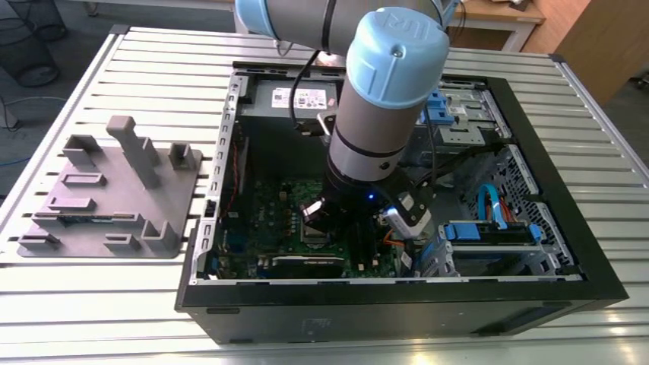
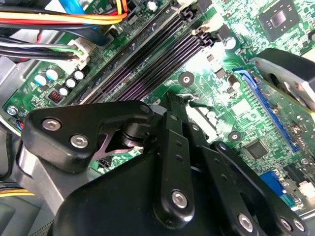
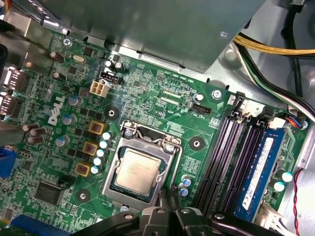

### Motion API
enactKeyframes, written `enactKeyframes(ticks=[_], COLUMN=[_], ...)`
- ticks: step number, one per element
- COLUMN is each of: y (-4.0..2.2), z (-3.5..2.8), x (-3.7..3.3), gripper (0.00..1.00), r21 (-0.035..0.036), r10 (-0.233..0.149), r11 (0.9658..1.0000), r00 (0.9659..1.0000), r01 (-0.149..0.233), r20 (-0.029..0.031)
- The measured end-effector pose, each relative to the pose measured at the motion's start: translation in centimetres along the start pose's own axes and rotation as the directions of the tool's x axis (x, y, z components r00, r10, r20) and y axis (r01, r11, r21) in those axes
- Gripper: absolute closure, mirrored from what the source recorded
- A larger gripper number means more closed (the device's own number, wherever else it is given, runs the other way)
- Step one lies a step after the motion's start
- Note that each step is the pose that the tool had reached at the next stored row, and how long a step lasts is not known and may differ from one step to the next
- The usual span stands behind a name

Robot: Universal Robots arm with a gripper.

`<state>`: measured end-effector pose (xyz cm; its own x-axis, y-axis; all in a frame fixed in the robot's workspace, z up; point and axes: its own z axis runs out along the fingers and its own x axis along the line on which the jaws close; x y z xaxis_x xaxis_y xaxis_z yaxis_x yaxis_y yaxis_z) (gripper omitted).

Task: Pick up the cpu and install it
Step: 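Install the first cpu locking lever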

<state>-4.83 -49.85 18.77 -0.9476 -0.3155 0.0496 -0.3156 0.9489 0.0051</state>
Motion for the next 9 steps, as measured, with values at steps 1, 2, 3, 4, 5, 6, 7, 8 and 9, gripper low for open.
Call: enactKeyframes(ticks=[1, 2, 3, 4, 5, 6, 7, 8, 9], y=[0.0, 0.0, -0.04, -0.09, -0.14, -0.18, -0.19, -0.2, -0.21], z=[0.01, 0.03, 0.03, 0.04, 0.04, 0.05, 0.04, 0.04, 0.01], x=[0.0, -0.01, 0.0, 0.0, 0.0, 0.0, 0.0, 0.0, 0.01], gripper=[0.89, 0.89, 0.89, 0.89, 0.89, 0.89, 0.89, 0.89, 0.89], r21=[-0.0008, -0.0015, -0.0022, -0.0028, -0.0032, -0.0036, -0.0034, -0.0037, -0.0042], r10=[0.0, 0.0, 0.0, 0.0, 0.0, 0.0, 0.0, 0.0, 0.0], r11=[1.0, 1.0, 1.0, 1.0, 1.0, 1.0, 1.0, 1.0, 1.0], r00=[1.0, 1.0, 1.0, 1.0, 1.0, 1.0, 1.0, 1.0, 1.0], r01=[0.0, 0.0, 0.0, 0.0, 0.0, 0.0, 0.0, 0.0, 0.0], r20=[0.0004, 0.0007, 0.0009, 0.0012, 0.0013, 0.0014, 0.0015, 0.0017, 0.0017])
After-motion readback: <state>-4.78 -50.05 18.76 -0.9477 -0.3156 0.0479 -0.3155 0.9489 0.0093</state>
